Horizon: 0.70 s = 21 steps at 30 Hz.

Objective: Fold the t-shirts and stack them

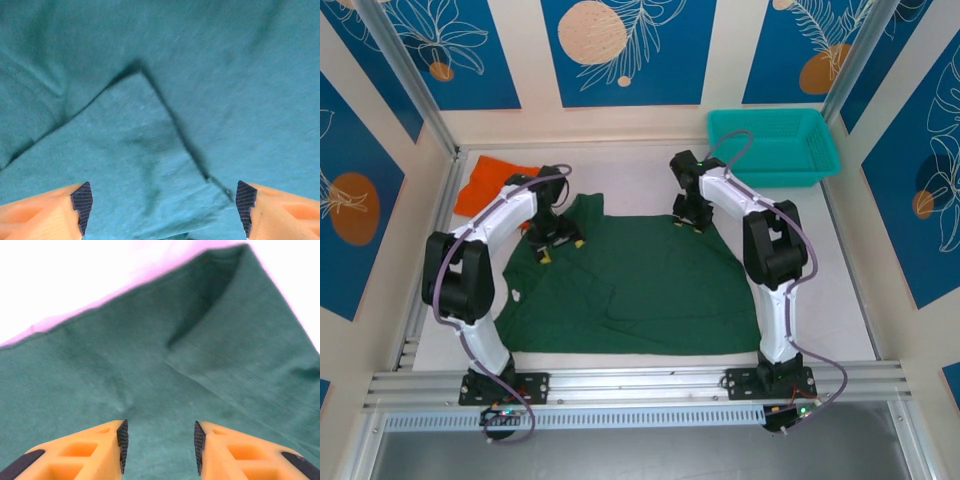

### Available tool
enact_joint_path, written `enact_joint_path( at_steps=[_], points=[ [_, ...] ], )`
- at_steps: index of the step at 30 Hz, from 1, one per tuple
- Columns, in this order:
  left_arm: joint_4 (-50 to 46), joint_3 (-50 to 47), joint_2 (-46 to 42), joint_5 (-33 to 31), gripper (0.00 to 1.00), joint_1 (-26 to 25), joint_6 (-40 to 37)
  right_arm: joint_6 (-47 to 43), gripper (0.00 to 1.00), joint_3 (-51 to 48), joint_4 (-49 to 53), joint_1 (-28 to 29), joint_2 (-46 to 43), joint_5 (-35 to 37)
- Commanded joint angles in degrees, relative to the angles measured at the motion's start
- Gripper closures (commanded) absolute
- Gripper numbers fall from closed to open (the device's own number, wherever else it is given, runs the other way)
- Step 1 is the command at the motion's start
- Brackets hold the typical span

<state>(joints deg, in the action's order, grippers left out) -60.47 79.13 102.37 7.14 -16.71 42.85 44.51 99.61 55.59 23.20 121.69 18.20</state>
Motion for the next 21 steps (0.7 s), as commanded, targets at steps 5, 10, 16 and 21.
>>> enact_joint_path(
  at_steps=[5,10,16,21],
  points=[
    [1.14,-7.15,-5.14,1.95,0.22,-0.43,-2.99,-1.23,0.59,8.12,7.30,0.56,6.80,6.24],
    [-2.25,-4.35,-6.04,-1.13,0.21,-0.44,-4.64,-3.50,0.61,8.04,6.63,0.41,7.09,8.31],
    [-2.36,-7.61,-5.98,-2.70,0.21,-0.43,-5.42,-3.43,0.61,7.56,4.61,-0.05,7.87,8.16],
    [-2.52,-8.72,-6.52,-3.44,0.21,-0.52,-5.73,-3.73,0.61,8.21,3.01,-0.43,9.36,7.28]
  ],
)
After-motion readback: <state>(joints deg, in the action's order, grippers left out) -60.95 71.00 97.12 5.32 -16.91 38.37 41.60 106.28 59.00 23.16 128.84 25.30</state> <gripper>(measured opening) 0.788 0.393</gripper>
